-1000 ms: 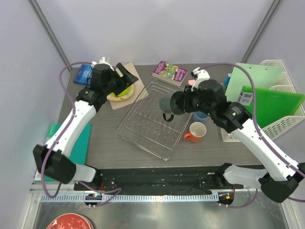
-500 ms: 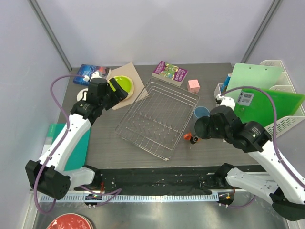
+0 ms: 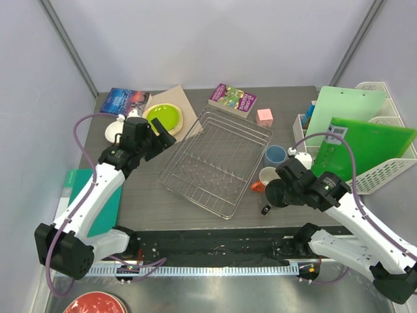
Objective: Unload the mixed dishes from the dish rack
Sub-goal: Place the cup at the center of the board.
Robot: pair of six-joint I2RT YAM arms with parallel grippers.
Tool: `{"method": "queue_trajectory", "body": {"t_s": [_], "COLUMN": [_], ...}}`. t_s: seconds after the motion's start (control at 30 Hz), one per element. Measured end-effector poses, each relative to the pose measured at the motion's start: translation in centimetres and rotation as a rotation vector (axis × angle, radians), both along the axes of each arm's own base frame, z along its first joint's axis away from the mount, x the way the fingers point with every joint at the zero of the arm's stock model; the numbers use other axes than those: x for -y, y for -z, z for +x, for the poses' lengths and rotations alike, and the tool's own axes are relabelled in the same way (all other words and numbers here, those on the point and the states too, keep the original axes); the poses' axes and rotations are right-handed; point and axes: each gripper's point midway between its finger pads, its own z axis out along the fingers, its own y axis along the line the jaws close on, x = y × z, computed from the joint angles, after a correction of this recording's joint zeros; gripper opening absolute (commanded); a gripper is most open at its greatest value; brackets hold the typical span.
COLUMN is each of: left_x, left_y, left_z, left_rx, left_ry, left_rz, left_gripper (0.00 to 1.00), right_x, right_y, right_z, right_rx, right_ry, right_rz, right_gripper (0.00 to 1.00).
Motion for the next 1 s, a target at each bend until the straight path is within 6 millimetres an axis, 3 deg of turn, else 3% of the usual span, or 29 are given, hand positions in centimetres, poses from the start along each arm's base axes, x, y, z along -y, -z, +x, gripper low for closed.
{"method": "queue_trajectory", "body": {"t_s": [1.0], "left_x": [2.2], "left_y": [3.5], "left_z": [-1.1], "left_rx": [-0.067], "left_ry": [0.061], "left_rz": [-0.034], "left_gripper": [0.73], "right_x": [-1.9], "right_y": [7.7], "right_z": [-0.7], "right_rx": [-0.101], "right_ry": [0.122], "right_rz": [0.060], "right_gripper": [0.01]}}
